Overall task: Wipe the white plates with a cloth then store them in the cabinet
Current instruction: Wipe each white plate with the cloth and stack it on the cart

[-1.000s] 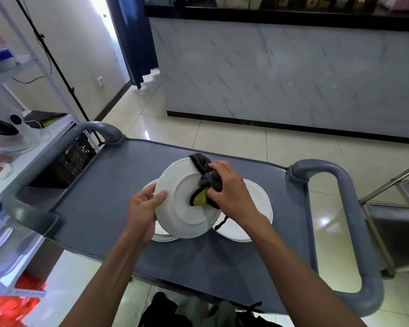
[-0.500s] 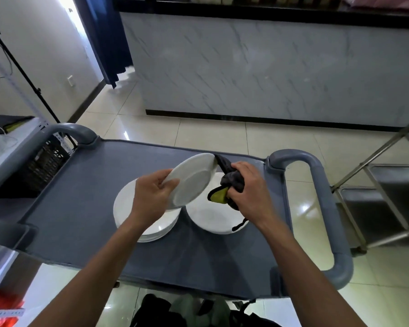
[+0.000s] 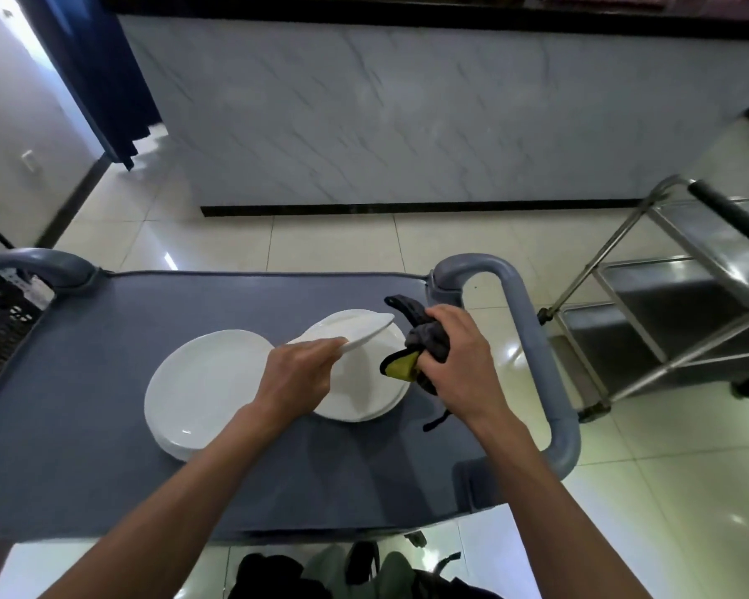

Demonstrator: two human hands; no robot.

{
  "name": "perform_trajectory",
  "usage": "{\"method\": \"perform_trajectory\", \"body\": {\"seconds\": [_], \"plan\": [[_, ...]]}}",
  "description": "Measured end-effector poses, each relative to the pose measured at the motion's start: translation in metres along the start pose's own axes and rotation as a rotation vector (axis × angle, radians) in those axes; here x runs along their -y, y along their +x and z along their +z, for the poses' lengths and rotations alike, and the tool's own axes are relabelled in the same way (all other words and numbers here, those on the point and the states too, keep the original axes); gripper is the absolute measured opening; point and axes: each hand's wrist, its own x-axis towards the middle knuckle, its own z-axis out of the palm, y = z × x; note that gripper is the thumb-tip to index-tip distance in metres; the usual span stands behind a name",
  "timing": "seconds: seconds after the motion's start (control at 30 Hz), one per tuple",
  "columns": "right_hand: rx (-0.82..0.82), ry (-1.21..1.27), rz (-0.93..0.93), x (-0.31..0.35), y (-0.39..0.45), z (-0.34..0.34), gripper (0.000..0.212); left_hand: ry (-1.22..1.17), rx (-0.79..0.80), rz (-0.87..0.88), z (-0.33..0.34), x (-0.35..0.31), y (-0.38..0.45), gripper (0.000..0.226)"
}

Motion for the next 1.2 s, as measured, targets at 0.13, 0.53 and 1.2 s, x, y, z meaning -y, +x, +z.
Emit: {"method": "perform_trajectory", "body": {"seconds": [0.13,0.53,1.2], "plan": [[0.003,-0.017,0.002,-0.005,-0.008,-0.003,0.055,0.032,0.039,0.087,0.016,0.001,-0.007,0.032],[0.14,-0.026,0.037,-0.007,-0.017,0.012,0.052,0.101,0.3,0.146,0.049,-0.006,-0.039,0.031],[0.194,-0.094,-0.002,-0.008,-0.022,0.038,0.049,0.123,0.466,0.159,0.054,0.005,-0.051,0.014]]}}
